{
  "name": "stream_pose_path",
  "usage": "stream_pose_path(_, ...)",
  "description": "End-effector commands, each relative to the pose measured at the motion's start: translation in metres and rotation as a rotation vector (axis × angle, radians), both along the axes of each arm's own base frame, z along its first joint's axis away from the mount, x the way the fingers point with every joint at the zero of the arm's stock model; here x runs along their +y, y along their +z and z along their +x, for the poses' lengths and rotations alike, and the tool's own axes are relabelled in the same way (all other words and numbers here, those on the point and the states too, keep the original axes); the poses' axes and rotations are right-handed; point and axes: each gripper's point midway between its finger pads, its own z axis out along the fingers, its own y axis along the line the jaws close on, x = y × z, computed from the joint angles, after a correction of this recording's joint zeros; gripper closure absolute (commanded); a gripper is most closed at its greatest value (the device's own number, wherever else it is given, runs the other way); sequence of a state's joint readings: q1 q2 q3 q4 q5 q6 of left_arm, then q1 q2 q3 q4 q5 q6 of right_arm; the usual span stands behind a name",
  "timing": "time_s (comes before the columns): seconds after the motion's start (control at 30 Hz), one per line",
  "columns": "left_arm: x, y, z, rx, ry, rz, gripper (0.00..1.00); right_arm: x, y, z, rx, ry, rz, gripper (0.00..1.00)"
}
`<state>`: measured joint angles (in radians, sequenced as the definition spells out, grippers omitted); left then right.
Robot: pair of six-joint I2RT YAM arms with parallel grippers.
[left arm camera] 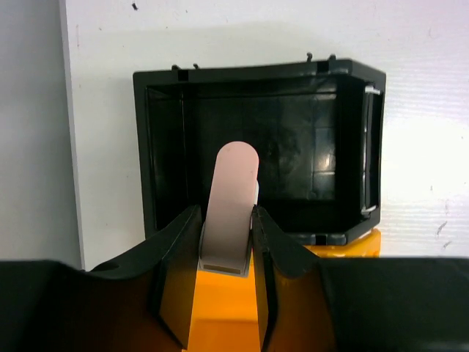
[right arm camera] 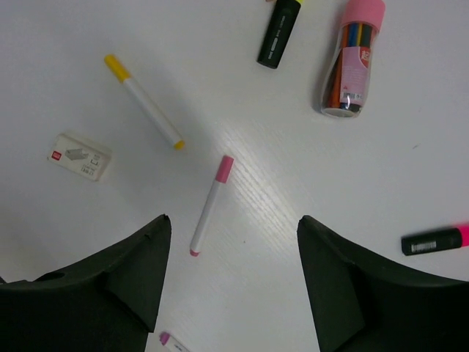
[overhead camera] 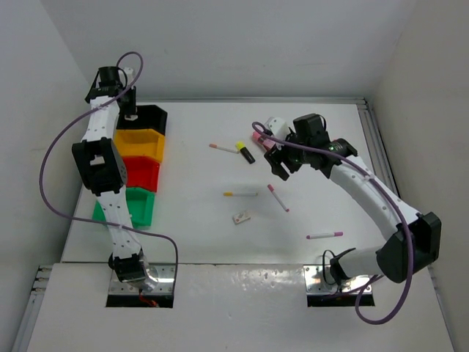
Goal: Sort the stationery into containers
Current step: Place the stapler in the storage box, then pick up the stapler from the center of the board.
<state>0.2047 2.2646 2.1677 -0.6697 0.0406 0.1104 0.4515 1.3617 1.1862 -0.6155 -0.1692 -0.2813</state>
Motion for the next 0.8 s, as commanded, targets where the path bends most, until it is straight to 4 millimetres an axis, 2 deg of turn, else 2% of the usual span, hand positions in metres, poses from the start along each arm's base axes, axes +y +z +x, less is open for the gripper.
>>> stream_pose_path(0.0, 0.011, 0.032, 0.024, -0.142, 0.030, 0.004, 0.99, 0.003, -0.003, -0.004, 0.049, 0.002, 0.046, 0.32)
stream_pose_path(0.13, 0.012, 0.029, 0.032, -0.164, 0.037, 0.002, 0.86, 0.004, -0.010, -0.008, 0.091, 0.024, 0.039, 0.38)
stream_pose_path(0.23, 0.010, 0.031, 0.033, -0.172, 0.026, -0.011, 0.50, 0.010, -0.016, -0.014, 0.127, 0.048, 0.045, 0.40)
stream_pose_path(0.27, 0.009, 0.035, 0.032, -0.176, 0.027, -0.013, 0.35, 0.012, -0.017, -0.016, 0.132, 0.057, 0.048, 0.42)
stream_pose_path(0.33, 0.008, 0.044, 0.030, -0.188, 0.018, -0.024, 0.27, 0.020, -0.022, -0.020, 0.150, 0.087, 0.048, 0.49)
stream_pose_path(0.37, 0.003, 0.056, 0.026, -0.204, 0.001, -0.037, 0.22, 0.025, -0.022, -0.022, 0.151, 0.106, 0.047, 0.52)
stream_pose_path(0.4, 0.002, 0.063, 0.024, -0.217, -0.006, -0.044, 0.21, 0.028, -0.024, -0.024, 0.152, 0.127, 0.041, 0.56)
stream_pose_path(0.43, 0.003, 0.084, 0.019, -0.249, -0.009, -0.053, 0.18, 0.033, -0.026, -0.024, 0.156, 0.147, 0.034, 0.58)
stream_pose_path(0.5, -0.009, 0.098, 0.008, -0.265, -0.074, -0.119, 0.18, 0.044, -0.030, -0.033, 0.178, 0.212, 0.023, 0.65)
stream_pose_path(0.53, -0.011, 0.124, -0.005, -0.304, -0.097, -0.144, 0.18, 0.049, -0.034, -0.034, 0.178, 0.266, 0.002, 0.67)
stream_pose_path(0.57, -0.028, 0.124, -0.016, -0.296, -0.180, -0.220, 0.18, 0.056, -0.039, -0.045, 0.201, 0.320, -0.017, 0.69)
stream_pose_path(0.6, -0.034, 0.130, -0.027, -0.300, -0.215, -0.254, 0.19, 0.061, -0.042, -0.051, 0.197, 0.394, -0.038, 0.73)
stream_pose_path(0.63, -0.039, 0.157, -0.045, -0.344, -0.262, -0.255, 0.19, 0.066, -0.049, -0.054, 0.210, 0.440, -0.059, 0.74)
stream_pose_path(0.67, -0.058, 0.160, -0.060, -0.334, -0.360, -0.313, 0.19, 0.071, -0.056, -0.067, 0.237, 0.497, -0.080, 0.75)
stream_pose_path(0.7, -0.062, 0.149, -0.074, -0.302, -0.394, -0.332, 0.19, 0.077, -0.059, -0.071, 0.232, 0.552, -0.089, 0.73)
stream_pose_path(0.73, -0.073, 0.164, -0.096, -0.312, -0.456, -0.328, 0.19, 0.085, -0.067, -0.076, 0.241, 0.598, -0.107, 0.72)
stream_pose_path(0.77, -0.077, 0.165, -0.109, -0.304, -0.469, -0.333, 0.18, 0.089, -0.070, -0.080, 0.251, 0.614, -0.111, 0.70)
